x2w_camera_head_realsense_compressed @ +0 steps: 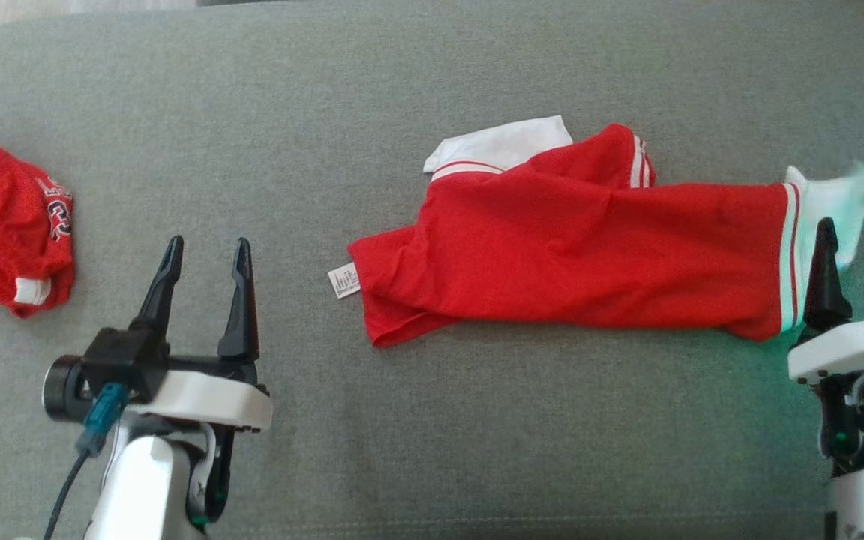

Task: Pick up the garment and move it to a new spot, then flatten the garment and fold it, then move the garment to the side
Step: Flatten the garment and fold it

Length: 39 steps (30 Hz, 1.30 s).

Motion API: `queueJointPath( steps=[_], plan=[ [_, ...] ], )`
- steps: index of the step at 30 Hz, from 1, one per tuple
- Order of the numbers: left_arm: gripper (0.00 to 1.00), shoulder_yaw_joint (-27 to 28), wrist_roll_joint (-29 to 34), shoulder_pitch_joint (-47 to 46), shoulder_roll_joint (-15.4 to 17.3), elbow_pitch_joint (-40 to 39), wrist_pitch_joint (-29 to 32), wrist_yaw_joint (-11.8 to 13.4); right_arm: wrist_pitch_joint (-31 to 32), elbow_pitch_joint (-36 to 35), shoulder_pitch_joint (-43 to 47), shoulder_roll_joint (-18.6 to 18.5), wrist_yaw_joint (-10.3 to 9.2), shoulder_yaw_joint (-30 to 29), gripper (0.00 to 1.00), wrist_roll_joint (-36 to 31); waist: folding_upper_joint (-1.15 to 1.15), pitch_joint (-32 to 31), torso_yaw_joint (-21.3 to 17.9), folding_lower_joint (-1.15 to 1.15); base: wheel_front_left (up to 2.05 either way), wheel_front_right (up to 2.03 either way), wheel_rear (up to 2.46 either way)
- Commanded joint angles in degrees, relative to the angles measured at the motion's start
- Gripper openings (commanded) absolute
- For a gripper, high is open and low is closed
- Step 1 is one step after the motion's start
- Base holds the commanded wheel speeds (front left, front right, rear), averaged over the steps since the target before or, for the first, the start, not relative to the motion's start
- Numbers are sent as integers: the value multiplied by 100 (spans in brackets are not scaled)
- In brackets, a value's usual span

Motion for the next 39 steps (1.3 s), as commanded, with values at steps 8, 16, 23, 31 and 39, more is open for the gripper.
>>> queueJointPath(
  steps=[8, 16, 23, 31, 39],
  plan=[
    [100, 260, 91, -54, 107, -186, -35, -21, -359, -1280, 335, -159, 42, 742, 100, -333, 0, -198, -106, 0, 0, 0, 0],
    [100, 206, 121, 204, 147, -206, -35, -33, -310, -2258, 853, -209, 42, 1445, 100, -739, 0, -464, -174, 0, 0, 0, 0],
    [100, 121, 120, 430, 170, -193, -35, -39, -194, -2321, 1350, -130, 42, 1820, 100, -644, 0, -653, -204, 0, 0, 0, 0],
    [100, 45, 126, 449, 201, -162, -15, -3, -188, -2193, 1414, -70, 42, 1882, 100, -629, 0, -696, -168, 0, 0, 0, 0],
    [100, -8, 103, 432, 201, -150, -11, 24, -196, -2141, 1374, -57, 42, 1870, 100, -648, 0, -680, -138, 0, 0, 0, 0]
  ],
)
